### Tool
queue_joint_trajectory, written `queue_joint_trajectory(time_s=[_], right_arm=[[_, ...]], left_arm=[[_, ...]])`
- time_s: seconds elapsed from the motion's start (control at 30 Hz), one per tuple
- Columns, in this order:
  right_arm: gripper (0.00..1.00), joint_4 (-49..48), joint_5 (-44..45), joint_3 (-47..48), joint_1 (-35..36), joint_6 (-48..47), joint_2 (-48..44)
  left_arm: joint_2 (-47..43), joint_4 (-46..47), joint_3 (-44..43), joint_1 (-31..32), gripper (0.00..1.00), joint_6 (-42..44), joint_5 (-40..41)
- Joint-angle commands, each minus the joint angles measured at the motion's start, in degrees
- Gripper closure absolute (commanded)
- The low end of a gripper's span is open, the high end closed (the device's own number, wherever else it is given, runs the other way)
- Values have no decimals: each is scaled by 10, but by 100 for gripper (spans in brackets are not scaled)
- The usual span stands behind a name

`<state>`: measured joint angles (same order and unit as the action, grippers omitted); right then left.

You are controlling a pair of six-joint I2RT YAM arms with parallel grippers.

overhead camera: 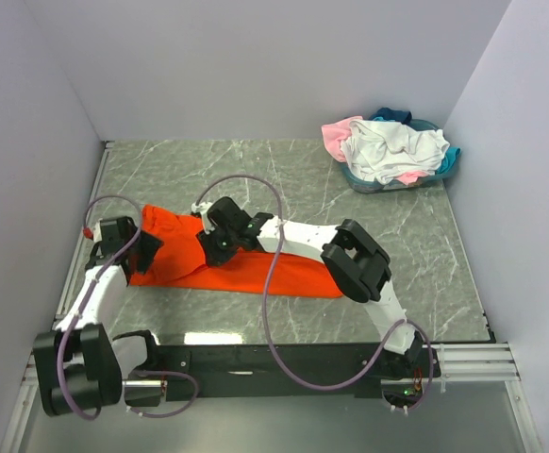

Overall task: Fold and stack the t-shirts
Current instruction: Fold the tshirt

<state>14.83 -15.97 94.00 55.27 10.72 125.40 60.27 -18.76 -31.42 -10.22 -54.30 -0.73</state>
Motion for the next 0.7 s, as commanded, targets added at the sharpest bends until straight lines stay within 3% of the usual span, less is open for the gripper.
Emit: queue_joint_trajectory(time_s=[0.0,0.27,0.53,0.67], right_arm=[[64,-6,25,-10,5,-12,-71],[62,0,19,36,5,-8,-68],[62,33,-37,142,5,5,25],[64,14,-48,113,5,22,34]], left_arm=[[38,83,-15,6,39,2,-26],[92,115,-57,0,36,10,-27],[186,101,-195,-52,34,56,-38],[224,115,-226,-74,34,72,-41]])
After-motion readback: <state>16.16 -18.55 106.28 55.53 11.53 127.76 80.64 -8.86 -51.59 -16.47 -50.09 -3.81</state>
